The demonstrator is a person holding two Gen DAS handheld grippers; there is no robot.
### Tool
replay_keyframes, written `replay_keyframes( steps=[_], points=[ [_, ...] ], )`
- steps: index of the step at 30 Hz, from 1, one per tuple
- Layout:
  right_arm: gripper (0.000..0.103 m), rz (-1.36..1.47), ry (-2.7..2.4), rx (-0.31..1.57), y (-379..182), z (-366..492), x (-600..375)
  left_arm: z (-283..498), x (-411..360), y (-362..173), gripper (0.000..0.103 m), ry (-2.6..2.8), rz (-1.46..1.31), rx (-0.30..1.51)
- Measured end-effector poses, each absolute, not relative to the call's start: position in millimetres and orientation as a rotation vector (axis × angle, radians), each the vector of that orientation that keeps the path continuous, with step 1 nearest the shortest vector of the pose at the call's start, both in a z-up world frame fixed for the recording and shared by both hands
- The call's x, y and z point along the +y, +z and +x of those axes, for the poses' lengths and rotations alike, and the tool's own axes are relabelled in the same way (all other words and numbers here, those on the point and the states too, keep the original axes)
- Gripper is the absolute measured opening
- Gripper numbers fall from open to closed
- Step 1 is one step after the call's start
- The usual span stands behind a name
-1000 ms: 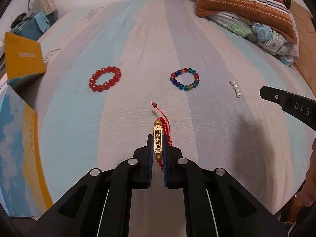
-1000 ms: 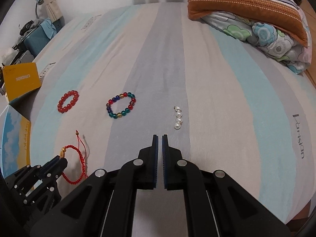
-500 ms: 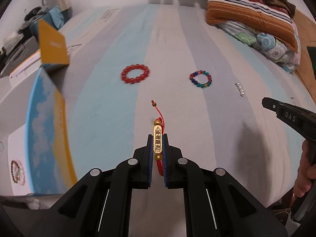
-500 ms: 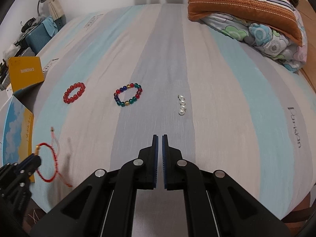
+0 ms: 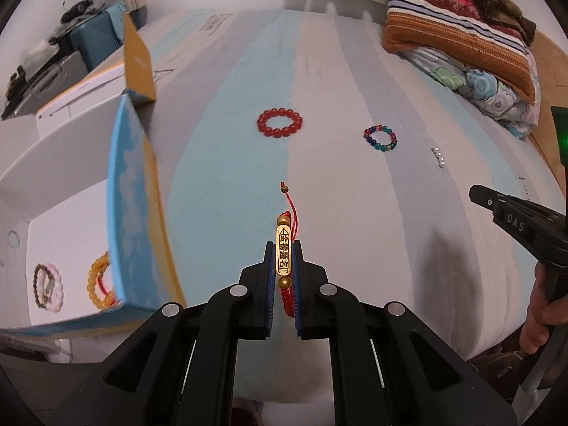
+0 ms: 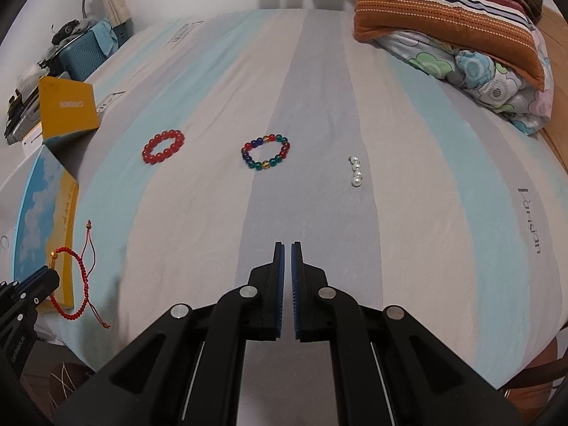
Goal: Organize jewelry
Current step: 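Lift and carry both held items over the open white box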
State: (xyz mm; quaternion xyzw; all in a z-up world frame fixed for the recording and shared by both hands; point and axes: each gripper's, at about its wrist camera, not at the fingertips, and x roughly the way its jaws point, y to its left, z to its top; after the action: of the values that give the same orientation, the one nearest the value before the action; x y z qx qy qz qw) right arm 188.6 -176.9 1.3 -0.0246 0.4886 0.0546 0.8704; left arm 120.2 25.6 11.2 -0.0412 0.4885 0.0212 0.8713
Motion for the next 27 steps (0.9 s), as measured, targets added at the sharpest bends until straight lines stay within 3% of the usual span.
replay_keyframes(
  steps=[12,27],
  points=[
    [0.003,-0.07,0.127,1.001,17.4,154.1,-151.1,85.9,55.6,27.6,0.007,0.067,-0.098,0.998],
    [0.003,-0.075,0.205,0.919,62.4,139.3,-79.6,73.9,104.8,92.7,0.007,0.103,-0.108,0.89]
  ],
)
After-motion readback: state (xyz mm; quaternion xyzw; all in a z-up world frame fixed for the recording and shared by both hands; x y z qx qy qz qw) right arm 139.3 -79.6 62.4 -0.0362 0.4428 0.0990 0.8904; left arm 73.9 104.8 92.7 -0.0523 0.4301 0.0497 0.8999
